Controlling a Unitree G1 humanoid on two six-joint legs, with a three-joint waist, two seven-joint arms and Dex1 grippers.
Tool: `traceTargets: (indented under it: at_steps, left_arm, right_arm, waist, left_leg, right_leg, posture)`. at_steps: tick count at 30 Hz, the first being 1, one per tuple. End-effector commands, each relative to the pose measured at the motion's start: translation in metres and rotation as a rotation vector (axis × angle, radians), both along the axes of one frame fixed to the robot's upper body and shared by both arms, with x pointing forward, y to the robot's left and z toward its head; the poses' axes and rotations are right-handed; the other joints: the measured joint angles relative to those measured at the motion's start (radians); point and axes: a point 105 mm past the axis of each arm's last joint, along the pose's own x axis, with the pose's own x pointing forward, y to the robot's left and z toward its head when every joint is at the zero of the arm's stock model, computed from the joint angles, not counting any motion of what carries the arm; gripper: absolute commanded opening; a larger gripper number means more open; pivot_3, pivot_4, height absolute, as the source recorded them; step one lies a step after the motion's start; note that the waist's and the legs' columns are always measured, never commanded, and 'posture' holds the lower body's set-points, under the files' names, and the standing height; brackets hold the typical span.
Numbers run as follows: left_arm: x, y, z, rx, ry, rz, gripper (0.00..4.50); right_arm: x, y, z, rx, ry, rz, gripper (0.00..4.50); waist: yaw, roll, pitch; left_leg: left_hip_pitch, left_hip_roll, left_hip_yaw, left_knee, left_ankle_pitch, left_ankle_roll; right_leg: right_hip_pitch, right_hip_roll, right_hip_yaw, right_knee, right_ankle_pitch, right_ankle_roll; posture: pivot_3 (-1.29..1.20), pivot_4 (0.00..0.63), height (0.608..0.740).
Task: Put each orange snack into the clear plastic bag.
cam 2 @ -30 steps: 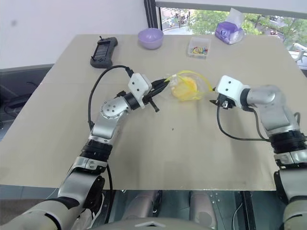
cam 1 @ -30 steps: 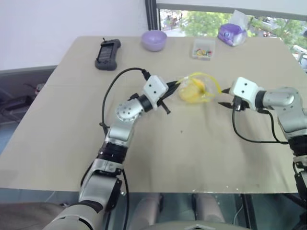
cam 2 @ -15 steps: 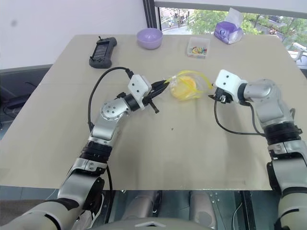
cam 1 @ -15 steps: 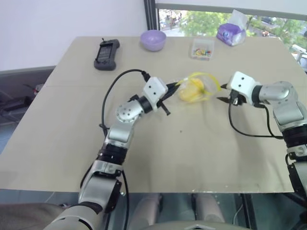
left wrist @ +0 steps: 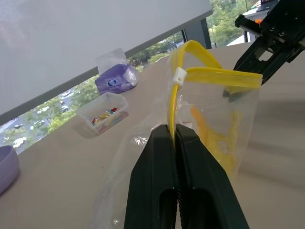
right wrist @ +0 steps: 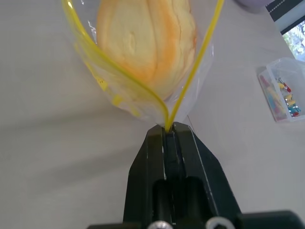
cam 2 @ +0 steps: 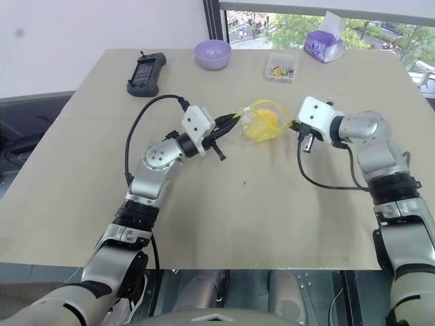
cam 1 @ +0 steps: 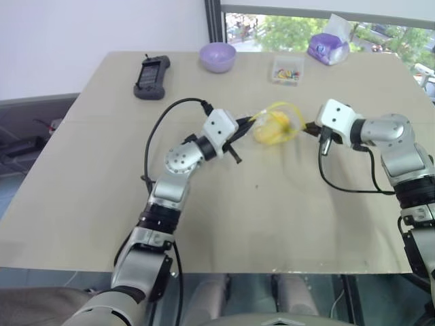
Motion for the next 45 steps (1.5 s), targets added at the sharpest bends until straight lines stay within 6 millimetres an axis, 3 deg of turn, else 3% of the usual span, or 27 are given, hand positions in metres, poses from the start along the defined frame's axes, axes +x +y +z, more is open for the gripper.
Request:
traceTargets:
  at_steps: [1, 8, 11, 16, 20, 23, 25, 29, 31, 35, 38, 41, 44, 45]
  left_arm:
    - [-0.006, -0.003, 0.013, -0.013, -0.052, -0.019, 0.00]
    - [-0.005, 0.002, 0.020, -0.020, -0.075, -0.004, 0.00]
    - [0.000, 0.010, 0.035, -0.050, -0.126, 0.050, 0.00]
    - [0.024, 0.035, 0.078, -0.112, -0.281, 0.258, 0.00]
    - [0.038, 0.052, 0.107, -0.156, -0.384, 0.387, 0.00]
    - [0.039, 0.052, 0.109, -0.159, -0.379, 0.366, 0.00]
    - [0.036, 0.045, 0.099, -0.137, -0.345, 0.312, 0.00]
    - [0.003, 0.014, 0.027, -0.024, -0.076, 0.036, 0.00]
    - [-0.017, 0.007, 0.000, 0.005, 0.058, -0.046, 0.00]
    - [-0.039, 0.007, -0.036, 0.024, 0.256, -0.068, 0.00]
    - [-0.049, 0.007, -0.043, 0.004, 0.334, -0.074, 0.00]
    - [-0.051, 0.009, -0.044, 0.002, 0.344, -0.057, 0.00]
    - [-0.048, 0.009, -0.043, -0.005, 0.343, -0.043, 0.00]
    - [-0.048, 0.009, -0.042, -0.006, 0.341, -0.042, 0.00]
  right_arm:
    - [0.001, 0.002, 0.022, 0.021, -0.071, 0.012, 0.01]
    - [0.002, -0.010, 0.035, 0.076, -0.089, -0.045, 0.01]
    - [0.007, -0.020, 0.063, 0.138, -0.197, -0.110, 0.01]
    - [0.019, -0.029, 0.136, 0.282, -0.508, -0.226, 0.01]
    - [0.018, -0.022, 0.162, 0.337, -0.618, -0.210, 0.01]
    - [0.015, -0.022, 0.157, 0.314, -0.600, -0.189, 0.01]
    - [0.013, -0.024, 0.147, 0.301, -0.547, -0.175, 0.01]
    - [-0.005, -0.028, 0.097, 0.213, -0.295, -0.118, 0.01]
    - [-0.015, -0.028, 0.077, 0.208, -0.189, -0.111, 0.01]
    - [-0.033, -0.029, 0.037, 0.176, -0.010, -0.118, 0.01]
    - [-0.046, -0.032, 0.019, 0.137, 0.073, -0.119, 0.01]
    - [-0.054, -0.037, 0.015, 0.106, 0.107, -0.126, 0.83]
    - [-0.066, -0.040, 0.014, 0.088, 0.186, -0.118, 2.22]
    - [-0.072, -0.039, 0.014, 0.067, 0.210, -0.096, 2.22]
  waist:
    - [0.000, 0.000, 0.000]
    - [0.000, 0.000, 0.000]
    - [0.000, 0.000, 0.000]
    - [-0.001, 0.000, 0.000]
    - [0.000, -0.001, 0.000]
    - [0.000, -0.001, 0.000]
    - [0.001, -0.001, 0.000]
    - [0.000, 0.000, 0.000]
    - [-0.003, 0.000, 0.000]
    - [-0.010, 0.000, 0.000]
    - [-0.009, 0.001, 0.000]
    - [-0.004, 0.001, 0.000]
    - [0.003, 0.001, 0.000]
    - [0.004, 0.001, 0.000]
  left_leg:
    - [0.000, 0.000, 0.000, 0.000, 0.000, 0.000]
    - [0.000, 0.000, 0.000, 0.000, 0.000, 0.000]
    - [0.000, 0.000, 0.000, 0.000, 0.000, 0.000]
    - [0.000, 0.000, 0.001, 0.000, 0.000, 0.000]
    - [0.000, 0.000, 0.001, -0.002, 0.000, 0.000]
    - [-0.001, 0.000, 0.001, -0.002, 0.000, 0.000]
    - [-0.001, 0.000, 0.000, -0.002, 0.000, 0.000]
    - [-0.002, 0.000, -0.001, -0.003, 0.000, 0.000]
    - [-0.003, 0.000, 0.000, -0.004, 0.000, 0.000]
    - [-0.003, 0.002, 0.000, -0.003, 0.000, 0.000]
    - [0.002, 0.002, 0.000, -0.003, 0.000, 0.000]
    - [0.002, 0.001, 0.000, -0.001, 0.000, 0.000]
    - [0.001, 0.001, 0.000, -0.001, 0.000, 0.000]
    - [0.001, 0.001, 0.000, -0.001, 0.000, 0.000]
  right_leg:
    - [0.000, 0.000, 0.000, 0.000, 0.000, 0.000]
    - [0.000, 0.000, 0.000, 0.000, 0.000, 0.000]
    - [0.000, 0.000, 0.000, 0.000, 0.000, 0.000]
    - [-0.001, 0.000, 0.001, 0.001, 0.000, 0.000]
    - [-0.001, 0.000, 0.000, -0.001, 0.000, 0.000]
    - [-0.001, -0.001, 0.000, -0.001, 0.000, 0.000]
    - [-0.002, -0.001, 0.000, -0.001, 0.000, 0.000]
    - [-0.002, -0.002, -0.001, -0.002, 0.000, 0.000]
    - [-0.002, -0.002, -0.001, -0.002, 0.000, 0.000]
    - [-0.005, 0.000, -0.001, 0.001, 0.000, 0.000]
    - [0.000, 0.000, -0.001, 0.002, 0.000, 0.000]
    - [0.001, 0.000, -0.001, 0.002, 0.000, 0.000]
    - [0.001, 0.000, -0.001, 0.002, 0.000, 0.000]
    - [0.000, 0.000, -0.001, 0.001, 0.000, 0.000]
  posture:
    - [0.00, 0.150, 0.740]
    - [0.00, 0.150, 0.740]
    - [0.00, 0.150, 0.740]
    - [0.00, 0.150, 0.740]
    - [0.00, 0.150, 0.740]
    - [0.00, 0.150, 0.740]
    - [0.00, 0.150, 0.740]
    - [0.00, 0.150, 0.740]
    - [0.00, 0.150, 0.740]
    - [0.00, 0.150, 0.740]
    - [0.00, 0.150, 0.740]
    - [0.00, 0.150, 0.740]
    - [0.00, 0.150, 0.740]
    - [0.00, 0.150, 0.740]
